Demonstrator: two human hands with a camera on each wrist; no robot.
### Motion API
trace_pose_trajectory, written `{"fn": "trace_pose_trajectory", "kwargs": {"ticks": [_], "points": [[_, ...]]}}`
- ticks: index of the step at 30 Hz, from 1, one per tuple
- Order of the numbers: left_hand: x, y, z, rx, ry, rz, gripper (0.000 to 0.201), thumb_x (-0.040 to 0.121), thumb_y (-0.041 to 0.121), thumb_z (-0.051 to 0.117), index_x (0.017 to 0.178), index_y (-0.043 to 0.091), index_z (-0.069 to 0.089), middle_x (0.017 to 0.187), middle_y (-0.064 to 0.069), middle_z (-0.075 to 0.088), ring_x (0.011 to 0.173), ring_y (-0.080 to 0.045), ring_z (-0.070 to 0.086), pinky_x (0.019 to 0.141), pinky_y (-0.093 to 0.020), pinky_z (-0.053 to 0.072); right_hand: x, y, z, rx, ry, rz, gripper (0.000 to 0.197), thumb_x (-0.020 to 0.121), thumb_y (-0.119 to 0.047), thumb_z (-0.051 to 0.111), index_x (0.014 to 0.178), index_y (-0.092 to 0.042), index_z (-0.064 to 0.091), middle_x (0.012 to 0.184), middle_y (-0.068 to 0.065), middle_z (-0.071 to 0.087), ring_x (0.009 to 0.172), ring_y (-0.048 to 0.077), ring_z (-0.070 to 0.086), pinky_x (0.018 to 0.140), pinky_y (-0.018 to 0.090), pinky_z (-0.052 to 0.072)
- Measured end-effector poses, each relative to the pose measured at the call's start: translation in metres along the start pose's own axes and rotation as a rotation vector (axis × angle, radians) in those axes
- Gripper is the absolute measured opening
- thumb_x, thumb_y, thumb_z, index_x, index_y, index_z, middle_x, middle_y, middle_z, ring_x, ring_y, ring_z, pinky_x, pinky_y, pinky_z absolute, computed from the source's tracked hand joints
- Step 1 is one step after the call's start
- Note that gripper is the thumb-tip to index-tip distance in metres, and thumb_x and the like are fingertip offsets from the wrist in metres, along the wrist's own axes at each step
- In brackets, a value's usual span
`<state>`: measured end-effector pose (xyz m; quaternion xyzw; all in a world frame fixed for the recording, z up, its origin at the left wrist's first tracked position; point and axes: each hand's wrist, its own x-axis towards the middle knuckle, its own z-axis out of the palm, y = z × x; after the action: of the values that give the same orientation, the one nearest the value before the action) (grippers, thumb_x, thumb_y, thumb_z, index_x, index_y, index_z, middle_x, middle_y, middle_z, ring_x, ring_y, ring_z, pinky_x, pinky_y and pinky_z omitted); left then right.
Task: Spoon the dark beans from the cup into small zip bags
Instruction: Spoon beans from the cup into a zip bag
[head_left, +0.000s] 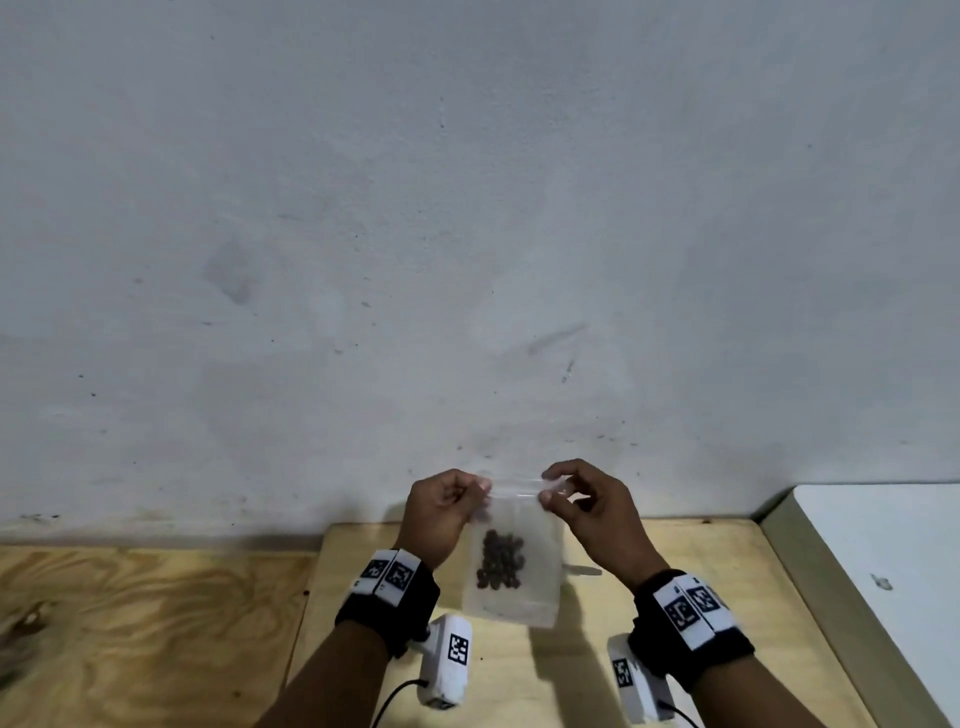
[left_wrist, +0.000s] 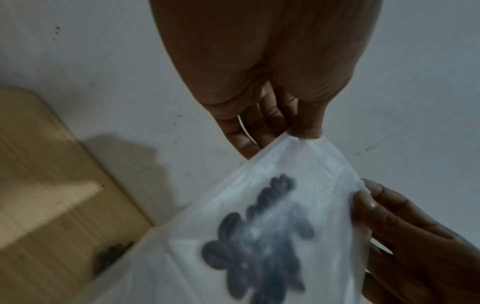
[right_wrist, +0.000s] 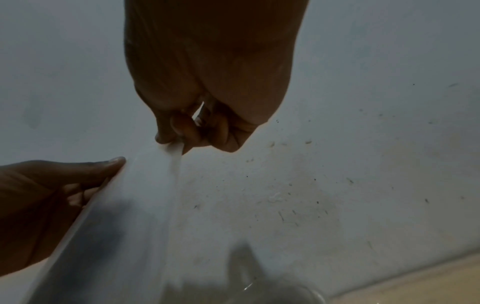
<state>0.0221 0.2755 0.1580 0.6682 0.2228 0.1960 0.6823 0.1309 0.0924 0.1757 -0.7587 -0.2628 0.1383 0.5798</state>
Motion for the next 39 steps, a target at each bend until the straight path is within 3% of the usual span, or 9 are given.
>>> {"fn": "trace_pose_trajectory", "kwargs": {"ticks": [6, 9, 12, 14, 17, 26, 29, 34, 39], "points": [[-0.002, -0.005, 0.002, 0.003, -0.107, -0.080, 0.021, 0.086, 0.011, 0.073, 0.065, 0.013, 0.070, 0.077, -0.015, 0.072, 0.068, -0.020, 0.067, 0.067, -0.027, 0.052, -0.001, 0.000, 0.010, 0.111, 0.082, 0.144, 0.028, 0.080, -0.014, 0.082, 0.101, -0.029, 0.072, 0.066, -0.001, 0.057, 0.061, 0.016, 0.053, 0.061, 0.023, 0.043], [-0.003, -0.008, 0.003, 0.032, -0.091, -0.093, 0.035, 0.085, 0.009, 0.074, 0.053, 0.022, 0.067, 0.074, -0.010, 0.072, 0.067, -0.014, 0.067, 0.067, -0.023, 0.051, -0.005, 0.001, 0.013, 0.112, 0.027, 0.244, 0.024, 0.076, -0.018, 0.086, 0.094, -0.008, 0.075, 0.065, 0.003, 0.046, 0.056, 0.011, 0.045, 0.052, 0.016, 0.037], [-0.006, -0.010, 0.002, 0.029, -0.120, -0.107, 0.027, 0.082, 0.013, 0.078, 0.061, 0.003, 0.063, 0.070, -0.012, 0.063, 0.069, -0.019, 0.062, 0.069, -0.029, 0.050, -0.008, 0.000, 0.015, 0.161, -0.003, 0.303, 0.037, 0.077, -0.015, 0.085, 0.082, 0.014, 0.063, 0.062, 0.006, 0.038, 0.045, 0.008, 0.034, 0.041, 0.016, 0.030], [-0.006, -0.013, -0.001, 0.027, -0.131, -0.099, 0.035, 0.080, 0.015, 0.079, 0.075, -0.014, 0.061, 0.071, -0.015, 0.063, 0.071, -0.023, 0.063, 0.071, -0.034, 0.050, -0.009, -0.006, 0.016, 0.173, -0.026, 0.330, 0.029, 0.078, -0.013, 0.084, 0.069, 0.004, 0.063, 0.055, 0.001, 0.040, 0.042, 0.007, 0.034, 0.040, 0.016, 0.030], [-0.007, -0.012, -0.004, 0.076, -0.121, -0.078, 0.022, 0.080, 0.015, 0.079, 0.081, -0.005, 0.071, 0.065, -0.004, 0.067, 0.070, -0.025, 0.067, 0.071, -0.033, 0.051, -0.012, -0.012, 0.017, 0.213, -0.075, 0.365, 0.042, 0.081, -0.009, 0.081, 0.057, -0.010, 0.046, 0.045, -0.005, 0.038, 0.037, 0.007, 0.033, 0.037, 0.016, 0.030], [-0.011, -0.012, -0.006, 0.029, -0.097, -0.089, 0.030, 0.084, 0.016, 0.076, 0.073, -0.011, 0.065, 0.071, -0.012, 0.069, 0.067, -0.015, 0.066, 0.066, -0.023, 0.050, -0.011, -0.021, 0.015, 0.226, -0.090, 0.393, 0.033, 0.085, -0.007, 0.077, 0.065, -0.003, 0.051, 0.049, 0.001, 0.050, 0.035, 0.007, 0.036, 0.037, 0.018, 0.029], [-0.013, -0.012, -0.010, -0.032, -0.090, -0.132, 0.024, 0.088, 0.011, 0.071, 0.078, -0.011, 0.068, 0.079, -0.021, 0.073, 0.071, -0.025, 0.070, 0.073, -0.034, 0.056, -0.013, -0.016, 0.009, 0.313, -0.075, 0.444, 0.029, 0.083, -0.008, 0.079, 0.065, -0.004, 0.057, 0.057, 0.006, 0.055, 0.039, 0.010, 0.033, 0.039, 0.018, 0.029], [-0.017, -0.015, -0.009, -0.031, -0.061, -0.130, 0.025, 0.087, 0.010, 0.071, 0.075, -0.012, 0.065, 0.075, -0.019, 0.070, 0.070, -0.020, 0.068, 0.073, -0.025, 0.052, -0.022, -0.012, 0.010, 0.295, -0.018, 0.471, 0.024, 0.083, -0.014, 0.079, 0.071, -0.003, 0.062, 0.053, 0.004, 0.043, 0.038, 0.012, 0.032, 0.041, 0.018, 0.025], [-0.018, -0.035, -0.007, -0.032, 0.020, -0.196, 0.048, 0.084, 0.033, 0.074, 0.073, -0.011, 0.060, 0.072, -0.017, 0.063, 0.068, -0.019, 0.059, 0.071, -0.031, 0.049, -0.048, -0.015, 0.017, 0.247, 0.067, 0.365, 0.025, 0.086, -0.010, 0.077, 0.090, -0.010, 0.053, 0.073, 0.014, 0.065, 0.043, 0.007, 0.046, 0.041, 0.017, 0.036]]}}
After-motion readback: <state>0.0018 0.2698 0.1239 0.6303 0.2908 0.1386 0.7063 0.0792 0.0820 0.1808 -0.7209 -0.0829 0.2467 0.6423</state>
